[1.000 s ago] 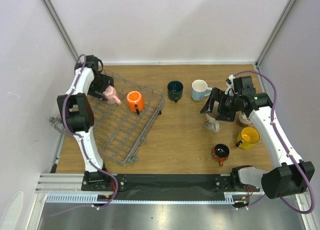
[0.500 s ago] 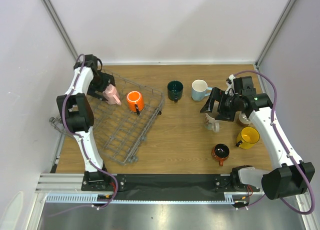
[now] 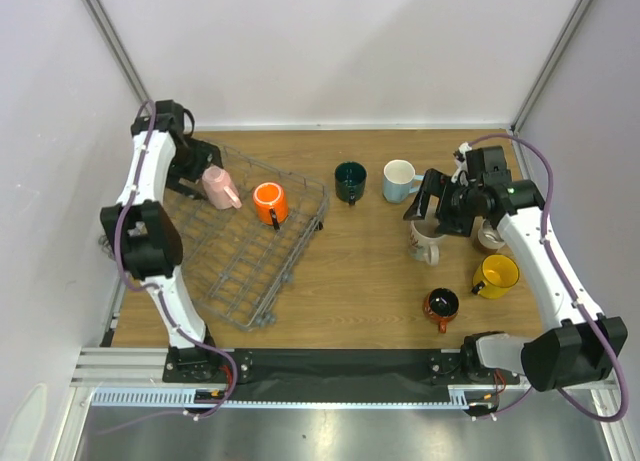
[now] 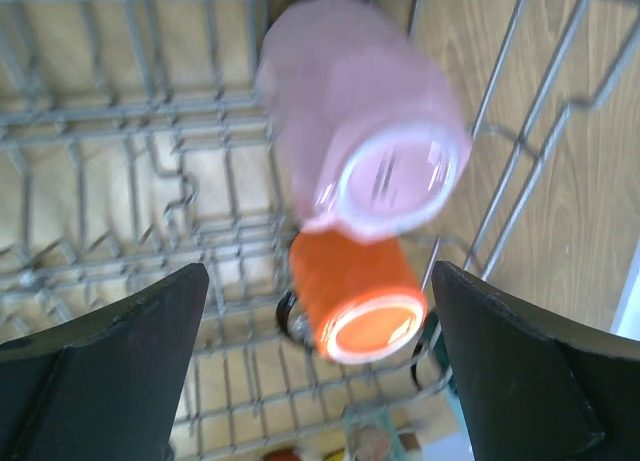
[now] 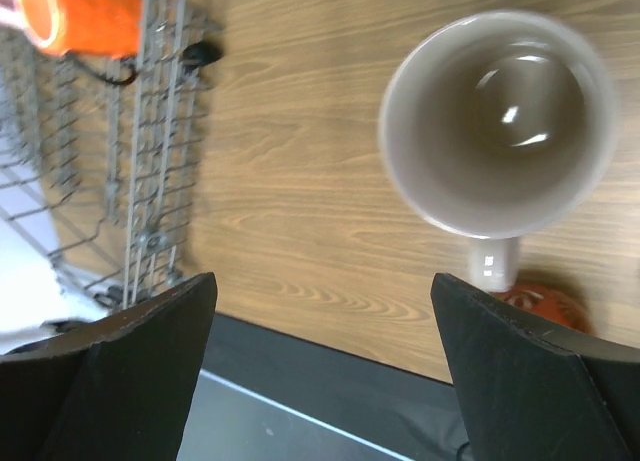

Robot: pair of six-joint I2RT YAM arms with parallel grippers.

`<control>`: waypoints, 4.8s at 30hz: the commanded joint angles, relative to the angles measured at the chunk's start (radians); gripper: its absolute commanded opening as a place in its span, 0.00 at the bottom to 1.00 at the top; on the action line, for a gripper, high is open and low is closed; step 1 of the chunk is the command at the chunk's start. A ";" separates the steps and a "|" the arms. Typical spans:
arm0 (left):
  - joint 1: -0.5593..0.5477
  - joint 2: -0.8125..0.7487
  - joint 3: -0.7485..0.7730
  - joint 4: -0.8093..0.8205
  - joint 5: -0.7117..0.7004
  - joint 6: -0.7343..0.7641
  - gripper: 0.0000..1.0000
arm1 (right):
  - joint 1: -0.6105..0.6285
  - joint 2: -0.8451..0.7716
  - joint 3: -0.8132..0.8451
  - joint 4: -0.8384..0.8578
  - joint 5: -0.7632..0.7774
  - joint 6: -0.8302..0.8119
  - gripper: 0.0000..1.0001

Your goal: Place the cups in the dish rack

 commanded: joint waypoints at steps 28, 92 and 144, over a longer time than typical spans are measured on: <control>-0.441 -0.948 -0.683 0.281 0.268 0.081 1.00 | -0.023 -0.311 -0.395 -0.215 0.356 0.168 0.58; -0.633 -1.021 -0.796 1.186 0.853 0.005 1.00 | 0.304 -0.081 0.080 0.701 -0.581 0.402 0.00; -0.709 -0.955 -0.767 1.157 0.824 -0.023 0.00 | 0.411 0.019 0.167 0.601 -0.462 0.316 0.21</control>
